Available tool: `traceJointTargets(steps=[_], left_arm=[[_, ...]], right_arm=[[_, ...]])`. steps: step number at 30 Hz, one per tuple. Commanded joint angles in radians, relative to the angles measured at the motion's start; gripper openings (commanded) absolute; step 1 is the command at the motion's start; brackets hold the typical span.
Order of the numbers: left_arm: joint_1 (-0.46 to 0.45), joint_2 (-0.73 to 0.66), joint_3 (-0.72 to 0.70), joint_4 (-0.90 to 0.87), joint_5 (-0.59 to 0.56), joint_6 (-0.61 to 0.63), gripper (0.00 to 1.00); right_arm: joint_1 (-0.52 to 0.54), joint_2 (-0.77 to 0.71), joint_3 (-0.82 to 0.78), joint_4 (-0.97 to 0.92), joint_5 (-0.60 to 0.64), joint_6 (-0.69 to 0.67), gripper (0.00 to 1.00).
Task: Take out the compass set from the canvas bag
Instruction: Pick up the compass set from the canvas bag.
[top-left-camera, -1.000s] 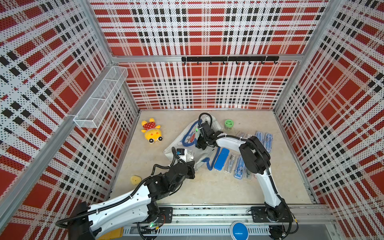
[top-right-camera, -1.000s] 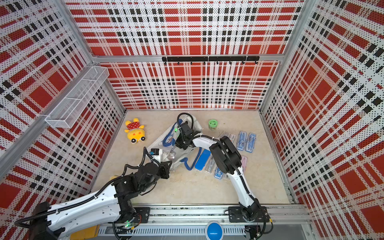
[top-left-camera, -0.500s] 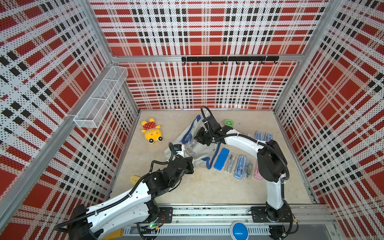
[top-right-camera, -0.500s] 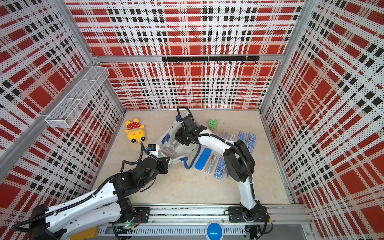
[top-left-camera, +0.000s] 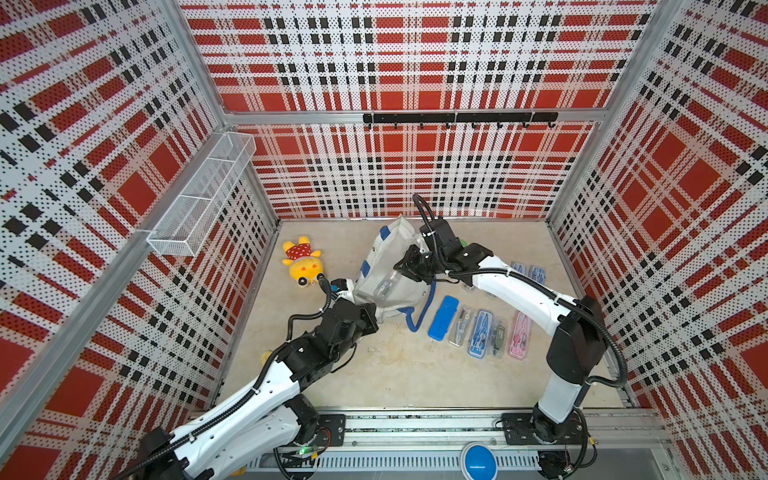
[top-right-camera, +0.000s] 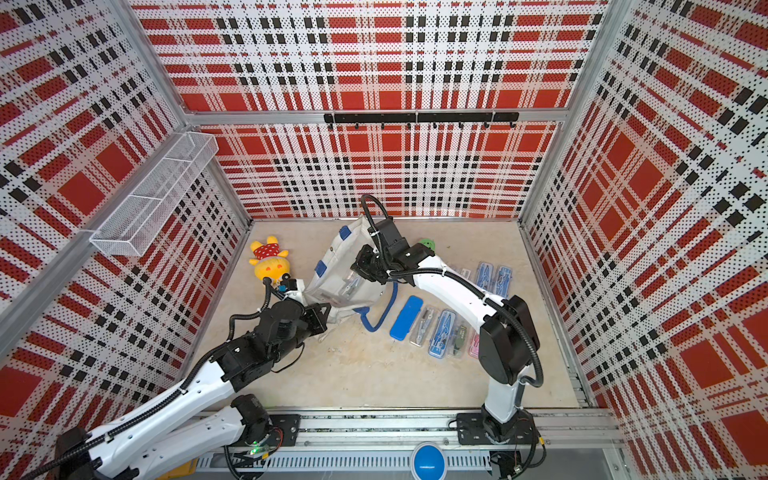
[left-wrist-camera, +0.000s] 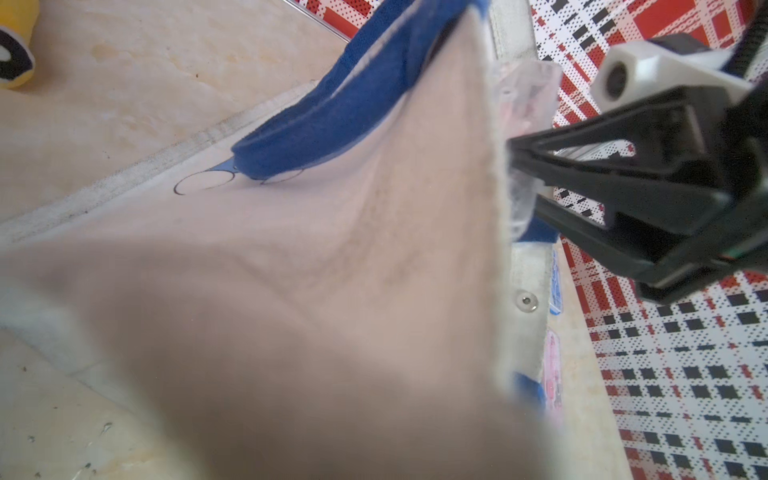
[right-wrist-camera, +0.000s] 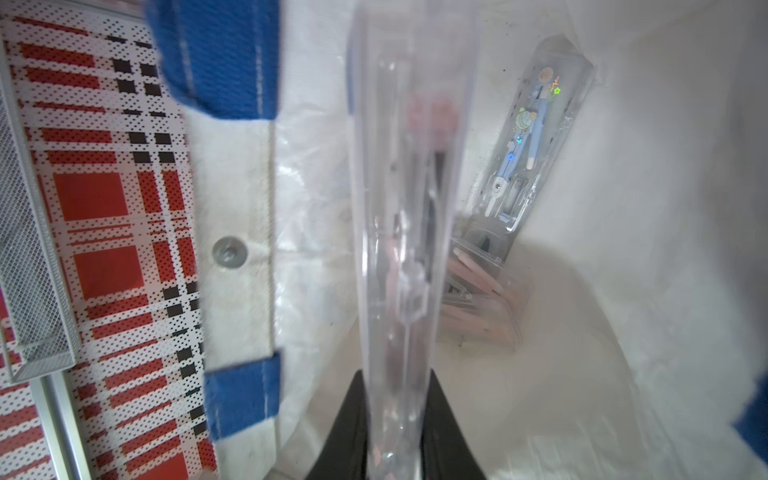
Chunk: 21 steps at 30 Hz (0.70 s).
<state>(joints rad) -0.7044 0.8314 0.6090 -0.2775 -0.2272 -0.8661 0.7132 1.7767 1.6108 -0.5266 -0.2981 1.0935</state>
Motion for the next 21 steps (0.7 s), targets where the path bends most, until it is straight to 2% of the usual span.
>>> traceJointTargets(steps=[1, 8, 14, 21], left_arm=[[0.062, -0.011, 0.024, 0.013, 0.104, -0.056, 0.00], [0.172, -0.019, 0.032, -0.033, 0.207, -0.089, 0.00], [0.267, -0.059, 0.041, -0.058, 0.270, -0.108, 0.00], [0.339, -0.086, 0.042, -0.078, 0.322, -0.102, 0.00]], right_arm=[[0.002, -0.063, 0.022, 0.052, -0.034, -0.068, 0.16], [-0.057, -0.160, -0.038, 0.147, -0.094, -0.085, 0.16], [-0.178, -0.278, -0.144, 0.130, -0.128, -0.102, 0.16], [-0.331, -0.372, -0.294, 0.098, -0.160, -0.136, 0.17]])
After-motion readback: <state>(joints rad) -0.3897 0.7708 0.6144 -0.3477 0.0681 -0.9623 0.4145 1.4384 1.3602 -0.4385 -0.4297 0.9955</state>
